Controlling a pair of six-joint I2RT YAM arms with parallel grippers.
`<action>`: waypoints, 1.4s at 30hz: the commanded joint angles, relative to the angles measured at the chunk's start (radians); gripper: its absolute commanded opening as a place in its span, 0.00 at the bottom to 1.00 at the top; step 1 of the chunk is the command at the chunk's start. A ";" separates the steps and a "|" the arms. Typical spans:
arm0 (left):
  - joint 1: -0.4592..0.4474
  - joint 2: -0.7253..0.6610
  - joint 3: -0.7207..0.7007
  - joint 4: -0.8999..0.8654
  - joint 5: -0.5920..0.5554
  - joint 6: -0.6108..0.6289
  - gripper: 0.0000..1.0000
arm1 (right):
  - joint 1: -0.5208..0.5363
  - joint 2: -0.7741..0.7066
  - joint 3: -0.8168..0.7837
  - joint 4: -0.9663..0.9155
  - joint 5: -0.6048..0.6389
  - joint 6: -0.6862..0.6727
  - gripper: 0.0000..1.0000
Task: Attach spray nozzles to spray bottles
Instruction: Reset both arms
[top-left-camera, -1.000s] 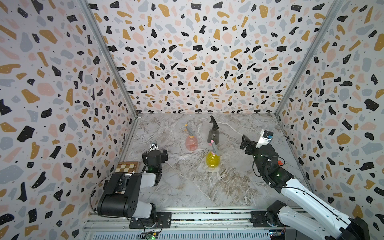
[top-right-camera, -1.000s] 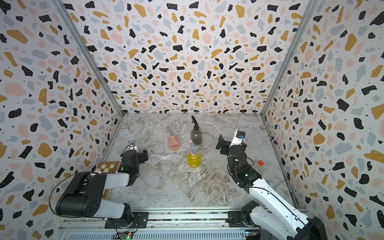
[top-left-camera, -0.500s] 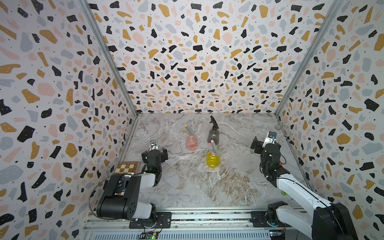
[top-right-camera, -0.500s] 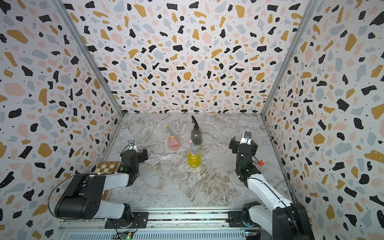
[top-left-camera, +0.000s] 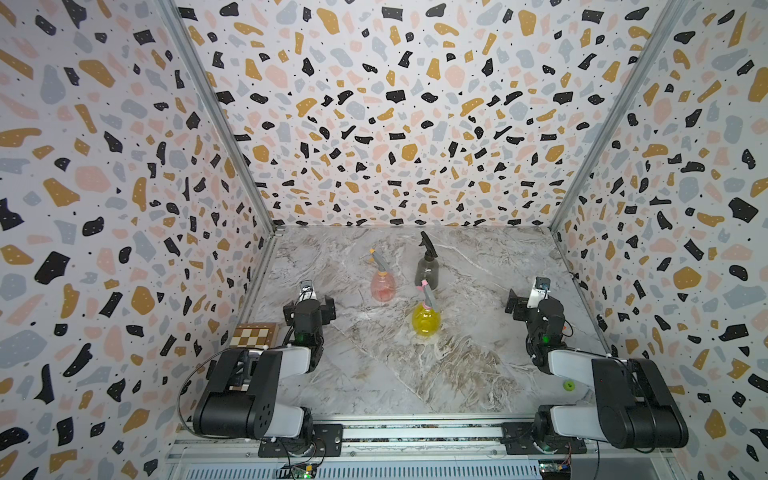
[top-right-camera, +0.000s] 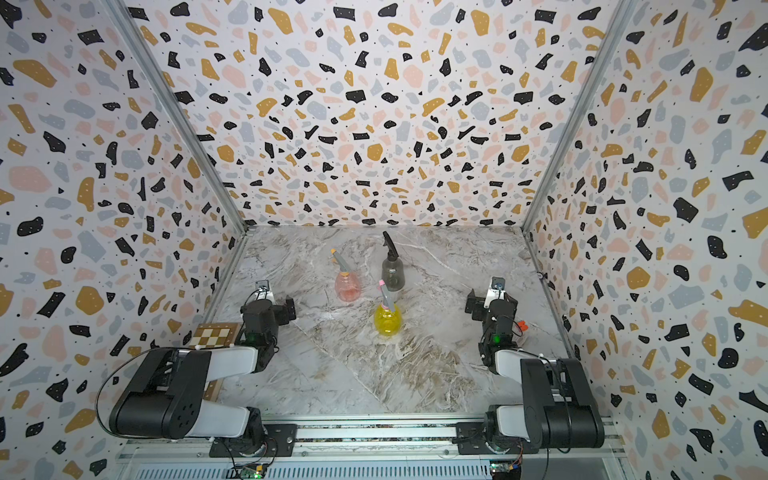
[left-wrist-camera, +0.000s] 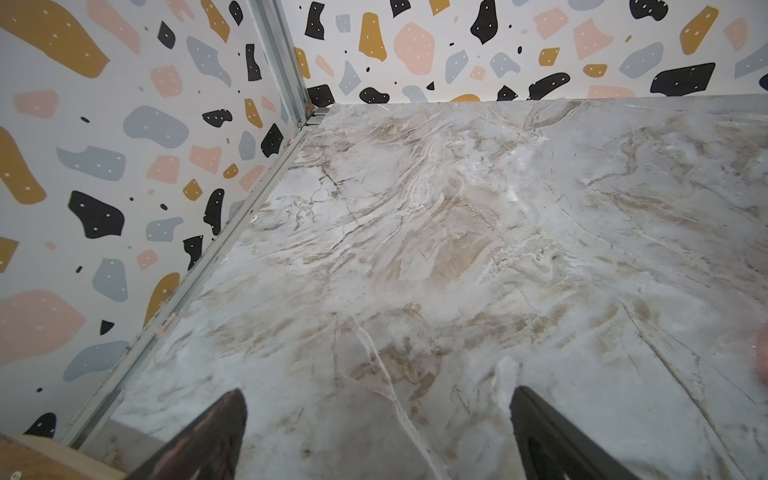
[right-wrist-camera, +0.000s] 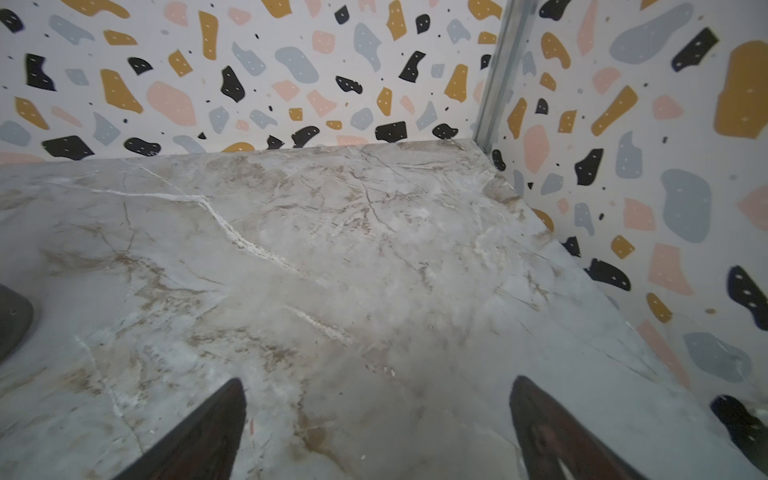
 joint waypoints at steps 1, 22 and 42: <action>0.005 -0.012 0.003 0.029 0.003 -0.003 0.99 | 0.005 0.054 -0.020 0.149 -0.064 -0.029 1.00; 0.004 -0.011 0.003 0.029 0.003 -0.003 0.99 | 0.063 0.102 -0.090 0.314 0.066 -0.043 1.00; 0.005 -0.012 0.003 0.031 0.003 -0.003 0.99 | 0.062 0.101 -0.090 0.315 0.065 -0.044 1.00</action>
